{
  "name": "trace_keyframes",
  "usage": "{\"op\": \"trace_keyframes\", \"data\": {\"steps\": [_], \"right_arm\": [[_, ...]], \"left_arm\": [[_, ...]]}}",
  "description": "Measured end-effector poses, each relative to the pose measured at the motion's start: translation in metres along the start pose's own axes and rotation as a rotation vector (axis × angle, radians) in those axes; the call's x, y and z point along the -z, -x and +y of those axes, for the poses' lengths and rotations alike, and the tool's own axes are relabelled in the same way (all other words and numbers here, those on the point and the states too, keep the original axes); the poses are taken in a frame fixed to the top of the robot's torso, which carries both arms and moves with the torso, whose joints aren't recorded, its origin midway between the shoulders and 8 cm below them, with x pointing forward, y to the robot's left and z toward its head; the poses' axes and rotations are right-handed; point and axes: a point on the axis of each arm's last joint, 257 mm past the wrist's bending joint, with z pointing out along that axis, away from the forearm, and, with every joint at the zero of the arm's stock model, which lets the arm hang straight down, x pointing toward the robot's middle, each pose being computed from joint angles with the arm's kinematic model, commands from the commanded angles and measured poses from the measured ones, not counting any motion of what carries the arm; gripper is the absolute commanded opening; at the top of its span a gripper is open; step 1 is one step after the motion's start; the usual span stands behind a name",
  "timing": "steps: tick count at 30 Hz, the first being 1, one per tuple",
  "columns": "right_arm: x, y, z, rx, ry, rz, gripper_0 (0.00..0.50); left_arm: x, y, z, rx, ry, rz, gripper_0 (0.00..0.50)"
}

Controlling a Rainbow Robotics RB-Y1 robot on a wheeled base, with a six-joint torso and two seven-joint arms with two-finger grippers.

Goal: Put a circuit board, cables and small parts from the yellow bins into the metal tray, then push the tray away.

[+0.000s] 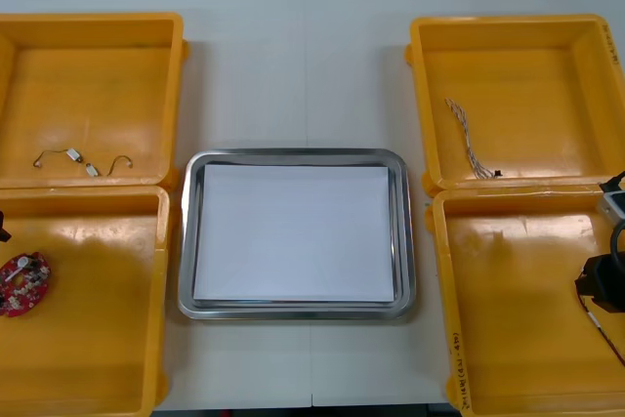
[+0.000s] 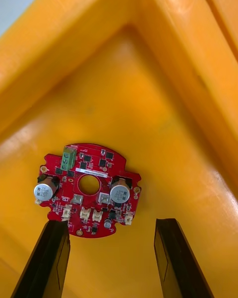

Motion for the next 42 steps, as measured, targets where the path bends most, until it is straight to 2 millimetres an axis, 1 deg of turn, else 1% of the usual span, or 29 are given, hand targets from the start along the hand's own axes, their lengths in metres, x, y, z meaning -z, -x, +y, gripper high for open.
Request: {"op": "trace_keyframes", "data": {"steps": [2, 5, 9, 13, 18, 25, 30, 34, 39, 42], "right_arm": [[-0.003, -0.002, -0.001, 0.033, -0.001, -0.012, 0.5], [-0.007, -0.004, -0.003, 0.027, -0.002, -0.033, 0.5], [-0.012, -0.008, -0.007, 0.014, -0.012, -0.058, 0.5], [-0.017, -0.014, -0.01, 0.019, -0.021, -0.071, 0.5], [-0.021, -0.02, -0.015, 0.015, -0.03, -0.072, 0.5], [-0.034, -0.02, -0.029, 0.087, -0.04, -0.086, 0.5], [-0.04, -0.023, -0.035, 0.08, -0.043, -0.082, 0.5], [-0.041, -0.023, -0.037, 0.074, -0.044, -0.084, 0.5], [-0.049, -0.016, -0.044, 0.061, -0.05, -0.123, 0.5], [-0.053, -0.018, -0.043, 0.061, -0.047, -0.121, 0.5]], "left_arm": [[-0.002, -0.002, -0.001, -0.005, -0.003, 0.005, 0.5], [-0.008, -0.003, -0.002, -0.046, -0.012, 0.011, 0.5], [-0.018, -0.002, 0.0, -0.177, -0.018, 0.021, 0.5], [-0.023, -0.001, 0.002, -0.296, -0.018, 0.027, 0.5], [-0.025, 0.003, 0.0, -0.293, -0.029, 0.015, 0.5], [-0.03, 0.006, -0.003, -0.286, -0.039, 0.007, 0.5], [-0.033, 0.006, -0.005, -0.287, -0.045, 0.003, 0.5], [-0.036, 0.004, -0.005, -0.283, -0.047, 0.007, 0.5], [-0.041, -0.002, -0.007, -0.274, -0.053, 0.018, 0.5], [-0.044, -0.005, -0.008, -0.27, -0.054, 0.023, 0.5]]}}
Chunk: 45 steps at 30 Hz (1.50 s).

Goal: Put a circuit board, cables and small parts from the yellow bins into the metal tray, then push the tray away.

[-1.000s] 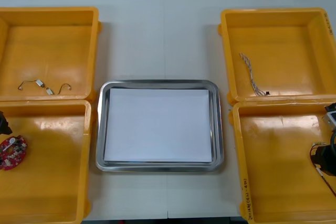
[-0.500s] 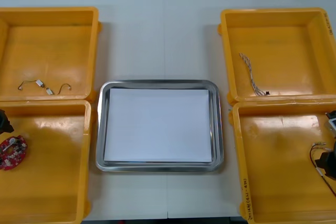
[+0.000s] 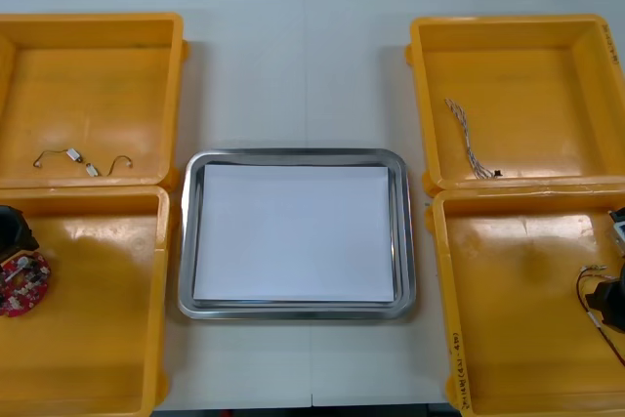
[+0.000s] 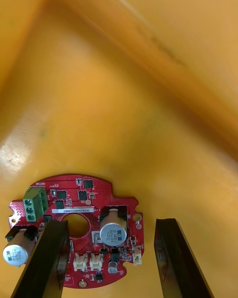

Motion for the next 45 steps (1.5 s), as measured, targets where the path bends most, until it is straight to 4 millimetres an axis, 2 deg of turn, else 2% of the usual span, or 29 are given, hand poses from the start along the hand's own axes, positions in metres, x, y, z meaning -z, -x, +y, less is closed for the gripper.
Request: {"op": "trace_keyframes", "data": {"steps": [20, 33, 42, 45], "right_arm": [[-0.01, -0.014, 0.024, 0.019, 0.052, 0.034, 0.5], [-0.014, -0.026, 0.031, 0.02, 0.062, 0.049, 0.5], [-0.016, -0.028, 0.034, 0.027, 0.063, 0.049, 0.5], [-0.016, -0.028, 0.034, 0.029, 0.061, 0.048, 0.5]], "left_arm": [[-0.009, -0.005, 0.001, 0.016, -0.001, -0.006, 0.474], [-0.012, -0.005, 0.003, 0.022, 0.002, -0.015, 0.448], [-0.015, -0.01, 0.008, 0.019, 0.016, -0.007, 0.387], [-0.017, -0.012, 0.007, 0.014, 0.018, -0.003, 0.317]]}}
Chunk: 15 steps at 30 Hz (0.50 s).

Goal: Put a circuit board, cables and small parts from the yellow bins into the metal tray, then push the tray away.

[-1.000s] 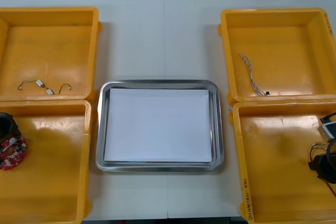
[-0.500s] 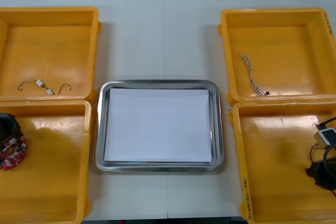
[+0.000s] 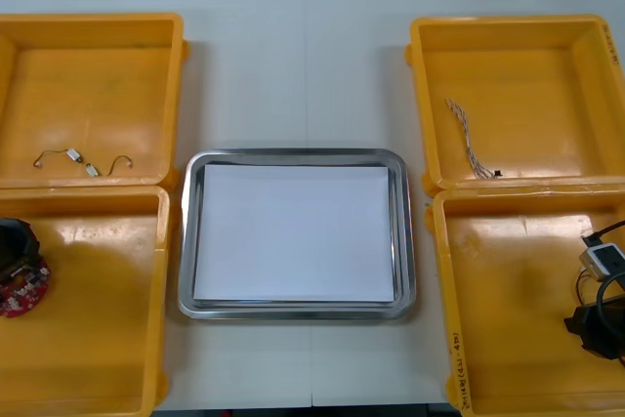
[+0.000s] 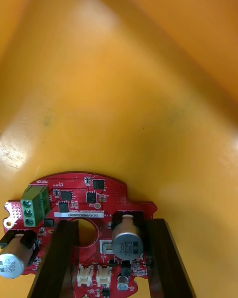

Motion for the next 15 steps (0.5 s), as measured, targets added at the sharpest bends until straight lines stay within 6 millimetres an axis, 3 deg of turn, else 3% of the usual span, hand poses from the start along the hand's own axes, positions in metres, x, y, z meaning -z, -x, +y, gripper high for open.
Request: {"op": "trace_keyframes", "data": {"steps": [3, 5, 8, 15], "right_arm": [[-0.0001, -0.0003, -0.0008, 0.001, -0.003, 0.0, 0.5], [-0.0003, -0.0002, -0.001, 0.002, -0.005, -0.001, 0.5], [-0.0006, 0.0005, -0.0029, 0.006, -0.014, -0.005, 0.5], [-0.0012, 0.0028, -0.0077, 0.018, -0.036, -0.016, 0.493]], "left_arm": [[-0.0005, -0.0008, -0.0005, -0.003, 0.001, 0.002, 0.199], [-0.0006, -0.0009, -0.0005, -0.003, 0.001, 0.002, 0.078], [-0.0007, -0.0009, -0.0004, -0.003, 0.002, 0.001, 0.007], [-0.0007, -0.0009, -0.0003, -0.003, 0.002, 0.001, 0.0]]}}
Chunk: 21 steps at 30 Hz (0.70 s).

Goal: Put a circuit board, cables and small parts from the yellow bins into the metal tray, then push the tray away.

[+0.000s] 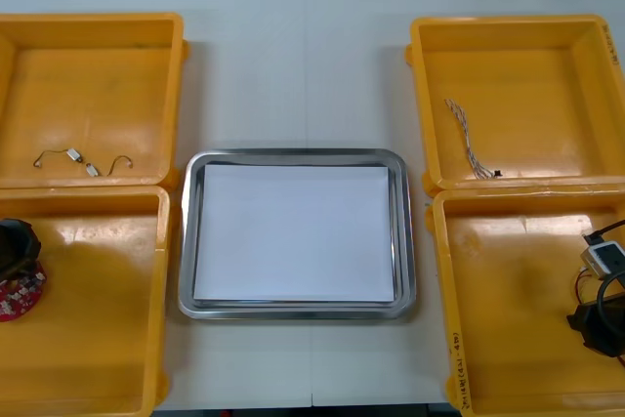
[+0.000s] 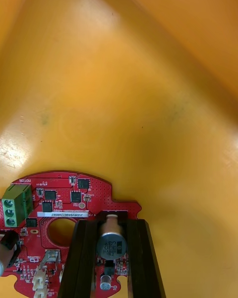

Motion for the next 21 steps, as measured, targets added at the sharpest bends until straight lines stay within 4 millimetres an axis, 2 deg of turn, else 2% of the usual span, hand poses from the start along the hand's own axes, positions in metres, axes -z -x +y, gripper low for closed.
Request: {"op": "trace_keyframes", "data": {"steps": [1, 4, 8, 9, 10, 11, 21], "right_arm": [[0.0, 0.0, 0.0, 0.0, -0.001, 0.0, 0.447], [0.0, 0.0, -0.001, 0.001, -0.003, 0.0, 0.374], [0.0, 0.0, -0.001, 0.001, -0.003, 0.0, 0.162], [0.0, 0.0, -0.001, 0.001, -0.003, 0.0, 0.083], [0.0, 0.0, -0.001, 0.001, -0.003, 0.0, 0.029], [0.0, 0.0, -0.001, 0.001, -0.003, -0.001, 0.001], [-0.001, 0.0, 0.0, 0.002, -0.004, -0.004, 0.0]], "left_arm": [[0.0, 0.0, 0.0, 0.0, 0.0, 0.0, 0.0], [0.001, 0.001, 0.001, -0.002, 0.005, -0.007, 0.0], [0.01, 0.005, -0.002, -0.019, 0.013, -0.028, 0.0], [0.013, 0.004, -0.003, -0.027, 0.016, -0.031, 0.0], [0.017, 0.003, -0.004, -0.034, 0.019, -0.033, 0.0], [0.02, 0.003, -0.005, -0.041, 0.021, -0.034, 0.0], [0.049, -0.018, -0.019, -0.136, 0.038, -0.026, 0.0]]}}
